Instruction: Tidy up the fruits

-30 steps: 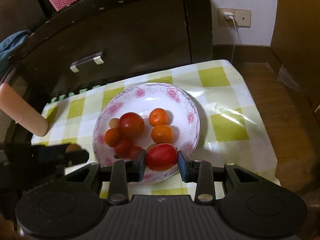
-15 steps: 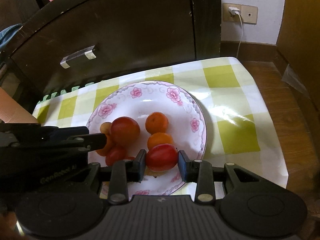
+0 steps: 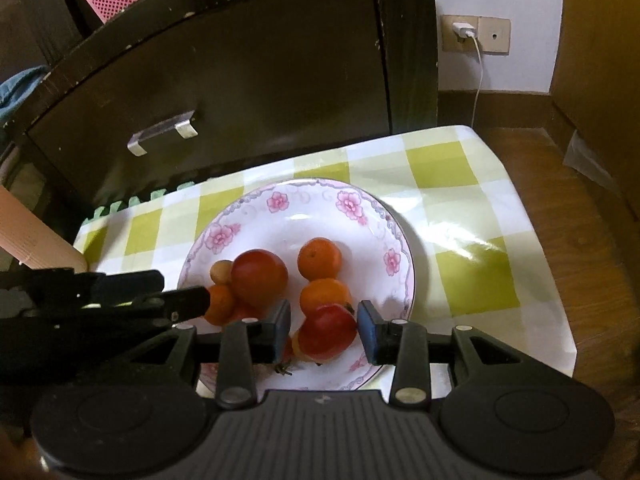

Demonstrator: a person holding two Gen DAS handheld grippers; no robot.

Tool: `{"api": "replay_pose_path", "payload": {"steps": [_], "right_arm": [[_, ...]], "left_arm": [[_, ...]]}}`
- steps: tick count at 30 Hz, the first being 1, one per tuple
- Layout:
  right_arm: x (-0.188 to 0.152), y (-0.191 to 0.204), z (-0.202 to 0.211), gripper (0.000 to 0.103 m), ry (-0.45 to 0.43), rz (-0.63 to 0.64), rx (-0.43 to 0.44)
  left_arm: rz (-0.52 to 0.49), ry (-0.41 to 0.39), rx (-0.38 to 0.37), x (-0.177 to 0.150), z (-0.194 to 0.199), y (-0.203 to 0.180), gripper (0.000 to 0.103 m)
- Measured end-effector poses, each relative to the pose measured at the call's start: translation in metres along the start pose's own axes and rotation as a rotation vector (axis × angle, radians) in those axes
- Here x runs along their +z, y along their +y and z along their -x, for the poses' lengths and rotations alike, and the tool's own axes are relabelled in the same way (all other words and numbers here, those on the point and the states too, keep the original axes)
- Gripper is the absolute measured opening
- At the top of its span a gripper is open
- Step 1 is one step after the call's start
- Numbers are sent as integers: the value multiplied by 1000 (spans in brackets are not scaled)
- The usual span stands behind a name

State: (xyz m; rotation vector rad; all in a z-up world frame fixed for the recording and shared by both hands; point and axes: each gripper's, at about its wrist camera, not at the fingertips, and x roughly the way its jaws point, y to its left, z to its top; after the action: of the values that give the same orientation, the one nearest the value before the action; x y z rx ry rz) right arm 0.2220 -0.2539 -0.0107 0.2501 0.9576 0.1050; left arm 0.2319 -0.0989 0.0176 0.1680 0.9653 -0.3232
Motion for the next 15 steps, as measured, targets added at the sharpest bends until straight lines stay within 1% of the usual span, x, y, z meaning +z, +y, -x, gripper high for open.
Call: {"api": "replay_pose_path", "payload": {"steps": [1,9,12,15], "right_arm": [[0,0,1,38,-5,-3,4],[4,-1,2,40,-36,-56,50],[5,1,5,40,-59,-64,48],[6,1,7,43,-70,-67,48]], "left_arm": [[3,0,0,0,1,1,57],[-8,-36,35,-4,11,8,68],[-9,-44,50,-6,12,11,73],[-2,-47,58,-7,14,14,74]]}}
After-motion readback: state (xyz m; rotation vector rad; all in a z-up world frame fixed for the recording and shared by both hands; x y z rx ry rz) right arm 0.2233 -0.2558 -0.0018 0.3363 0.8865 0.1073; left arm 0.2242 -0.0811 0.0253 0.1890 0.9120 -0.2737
